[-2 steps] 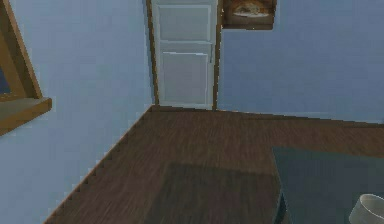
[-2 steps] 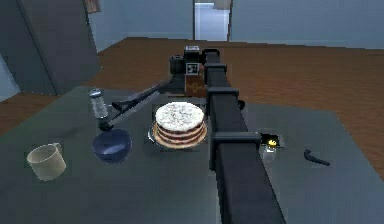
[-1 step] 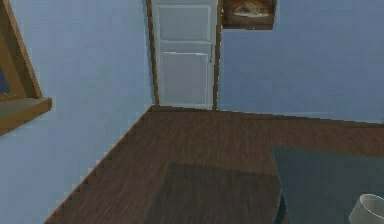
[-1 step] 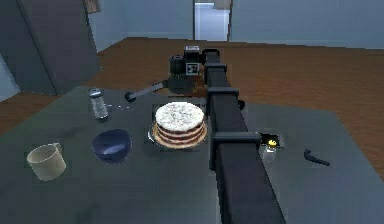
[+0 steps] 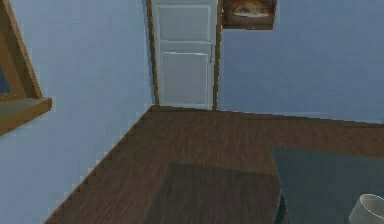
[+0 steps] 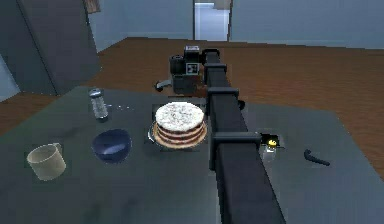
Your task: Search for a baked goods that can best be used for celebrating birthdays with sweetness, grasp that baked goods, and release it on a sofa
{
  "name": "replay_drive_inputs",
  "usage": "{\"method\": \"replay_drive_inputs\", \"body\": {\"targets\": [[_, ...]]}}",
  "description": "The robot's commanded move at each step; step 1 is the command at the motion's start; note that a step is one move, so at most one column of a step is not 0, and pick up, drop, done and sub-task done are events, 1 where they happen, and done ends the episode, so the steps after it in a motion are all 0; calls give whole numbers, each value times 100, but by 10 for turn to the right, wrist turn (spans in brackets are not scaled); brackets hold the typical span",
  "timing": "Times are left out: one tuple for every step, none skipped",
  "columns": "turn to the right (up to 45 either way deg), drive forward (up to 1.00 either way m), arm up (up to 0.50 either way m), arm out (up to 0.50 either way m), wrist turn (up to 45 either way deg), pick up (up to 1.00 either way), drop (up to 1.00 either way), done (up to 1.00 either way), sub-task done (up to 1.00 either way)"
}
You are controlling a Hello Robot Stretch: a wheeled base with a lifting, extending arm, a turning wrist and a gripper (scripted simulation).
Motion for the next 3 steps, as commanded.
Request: {"method": "replay_drive_inputs", "body": {"targets": [[0, 0, -30, 0, 0, 0, 0, 0, 0], [0, 0, 0, 0, 0, 100, 0, 0, 0], [0, 0, 10, 0, 0, 0, 0, 0, 0]]}}
